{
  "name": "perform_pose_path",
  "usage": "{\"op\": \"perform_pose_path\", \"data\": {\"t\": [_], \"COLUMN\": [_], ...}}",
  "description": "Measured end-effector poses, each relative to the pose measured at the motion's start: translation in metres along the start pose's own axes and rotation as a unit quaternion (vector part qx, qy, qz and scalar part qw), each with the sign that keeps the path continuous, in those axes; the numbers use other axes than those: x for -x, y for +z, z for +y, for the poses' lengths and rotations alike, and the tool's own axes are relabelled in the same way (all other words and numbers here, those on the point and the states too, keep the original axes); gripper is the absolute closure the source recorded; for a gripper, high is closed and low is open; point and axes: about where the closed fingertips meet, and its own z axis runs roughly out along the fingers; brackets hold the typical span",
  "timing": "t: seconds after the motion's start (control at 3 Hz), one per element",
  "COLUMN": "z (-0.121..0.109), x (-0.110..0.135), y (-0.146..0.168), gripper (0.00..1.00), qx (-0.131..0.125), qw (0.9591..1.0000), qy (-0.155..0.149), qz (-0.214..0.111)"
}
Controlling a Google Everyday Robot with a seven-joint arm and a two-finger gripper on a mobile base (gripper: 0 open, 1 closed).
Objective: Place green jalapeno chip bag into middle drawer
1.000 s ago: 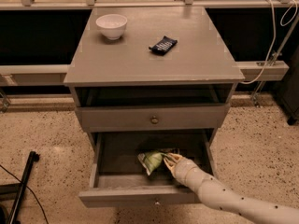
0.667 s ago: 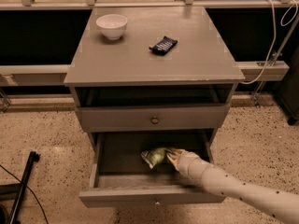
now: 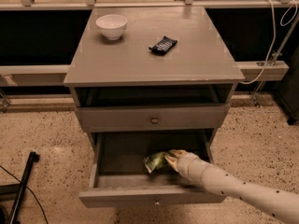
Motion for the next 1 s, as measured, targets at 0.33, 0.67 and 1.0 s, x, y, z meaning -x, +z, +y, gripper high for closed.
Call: {"op": "perform_pose_path", "data": {"t": [0.33, 0.67, 1.0], "z": [0.000, 0.000, -0.002], "x": [0.001, 0.026, 0.032], "y": [0.000, -0.033, -0.037], "gripper": [0.04, 0.00, 0.00], "qx": [0.001, 0.029, 0.033], "qw": [1.0000, 0.9979, 0.9972], "qy": [-0.001, -0.047, -0.056], "qz": [0.000, 0.033, 0.038]}}
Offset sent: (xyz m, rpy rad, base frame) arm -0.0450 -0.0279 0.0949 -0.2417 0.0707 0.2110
